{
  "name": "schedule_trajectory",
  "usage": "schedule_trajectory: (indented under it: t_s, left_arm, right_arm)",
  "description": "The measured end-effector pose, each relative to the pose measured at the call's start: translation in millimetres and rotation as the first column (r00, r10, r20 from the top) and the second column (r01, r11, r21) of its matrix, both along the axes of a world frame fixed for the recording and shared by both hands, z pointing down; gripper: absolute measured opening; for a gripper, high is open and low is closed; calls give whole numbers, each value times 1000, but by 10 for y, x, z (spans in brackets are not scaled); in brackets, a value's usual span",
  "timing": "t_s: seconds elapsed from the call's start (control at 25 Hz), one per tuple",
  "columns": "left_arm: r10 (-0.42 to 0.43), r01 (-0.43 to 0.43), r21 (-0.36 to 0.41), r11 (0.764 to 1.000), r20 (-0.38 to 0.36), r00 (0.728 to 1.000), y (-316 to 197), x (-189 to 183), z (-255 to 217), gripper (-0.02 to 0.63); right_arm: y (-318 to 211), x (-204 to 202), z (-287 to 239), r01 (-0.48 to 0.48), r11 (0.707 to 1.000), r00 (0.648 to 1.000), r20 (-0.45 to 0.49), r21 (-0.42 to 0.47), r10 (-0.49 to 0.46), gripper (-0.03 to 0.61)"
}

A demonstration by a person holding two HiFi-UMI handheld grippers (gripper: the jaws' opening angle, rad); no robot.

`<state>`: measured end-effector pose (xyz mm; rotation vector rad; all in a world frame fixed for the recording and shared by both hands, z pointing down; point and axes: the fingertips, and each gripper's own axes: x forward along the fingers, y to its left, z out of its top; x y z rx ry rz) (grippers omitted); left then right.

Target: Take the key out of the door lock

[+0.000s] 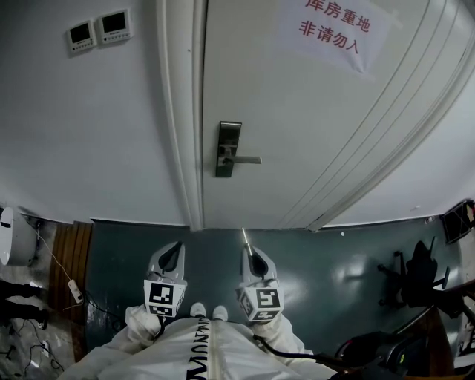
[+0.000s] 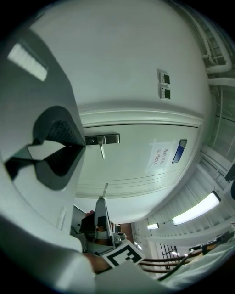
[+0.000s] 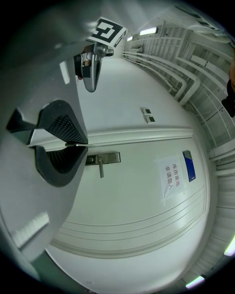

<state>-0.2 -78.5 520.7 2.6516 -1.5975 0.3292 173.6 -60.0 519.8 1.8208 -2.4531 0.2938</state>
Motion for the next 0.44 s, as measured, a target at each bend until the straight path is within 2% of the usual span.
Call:
schedule_trajectory:
  t_s: [0.44]
  left_arm:
    - [6, -6, 0, 1000, 0, 1000, -43, 13, -4, 0]
  right_arm:
    - [-21, -2, 48, 6, 1000, 1000, -20, -8, -7, 23]
